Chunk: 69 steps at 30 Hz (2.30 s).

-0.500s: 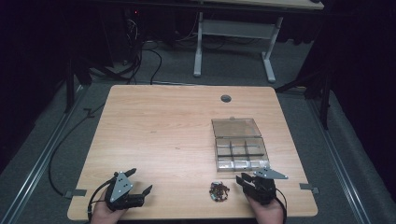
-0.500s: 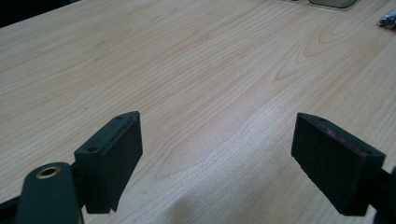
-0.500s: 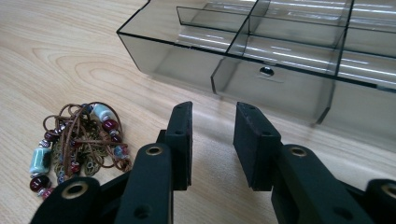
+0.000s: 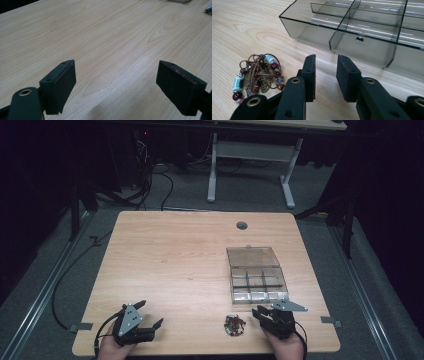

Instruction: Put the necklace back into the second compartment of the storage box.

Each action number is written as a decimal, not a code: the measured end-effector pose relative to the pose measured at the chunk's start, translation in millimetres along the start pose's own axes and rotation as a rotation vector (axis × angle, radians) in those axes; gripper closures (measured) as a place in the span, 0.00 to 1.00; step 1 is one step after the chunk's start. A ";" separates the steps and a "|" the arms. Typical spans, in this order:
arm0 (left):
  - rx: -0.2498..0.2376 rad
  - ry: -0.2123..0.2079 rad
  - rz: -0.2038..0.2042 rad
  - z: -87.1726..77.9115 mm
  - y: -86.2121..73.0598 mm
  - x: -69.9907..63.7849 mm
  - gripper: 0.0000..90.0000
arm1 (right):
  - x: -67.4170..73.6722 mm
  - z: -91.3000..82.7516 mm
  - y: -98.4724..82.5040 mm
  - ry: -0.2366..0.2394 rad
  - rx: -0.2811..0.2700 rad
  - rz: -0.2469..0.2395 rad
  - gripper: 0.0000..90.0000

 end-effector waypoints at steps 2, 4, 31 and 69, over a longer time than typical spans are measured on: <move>-0.005 -0.007 0.000 -0.4 0.1 -0.3 0.18 | 1.1 0.1 1.0 -0.001 0.001 -0.008 0.78; -0.007 -0.015 0.004 -1.0 0.0 -1.0 0.18 | 3.3 0.2 1.8 0.002 0.007 -0.002 0.78; -0.001 -0.015 0.005 0.3 0.1 -1.4 0.18 | 58.4 -5.9 17.1 0.162 -0.022 -0.121 0.95; 0.006 -0.020 0.009 0.9 0.1 -1.3 0.18 | 21.7 1.9 -7.7 -0.014 0.089 -0.047 1.00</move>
Point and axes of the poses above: each handheld gripper's, and its own axes: z roughly forward along the jaws, y roughly out of its top, x roughly to its left, the point moved 6 cm from there along z, roughly forward along the jaws, and after that the axes turned 1 degree about -x, right-handed, at the moved point
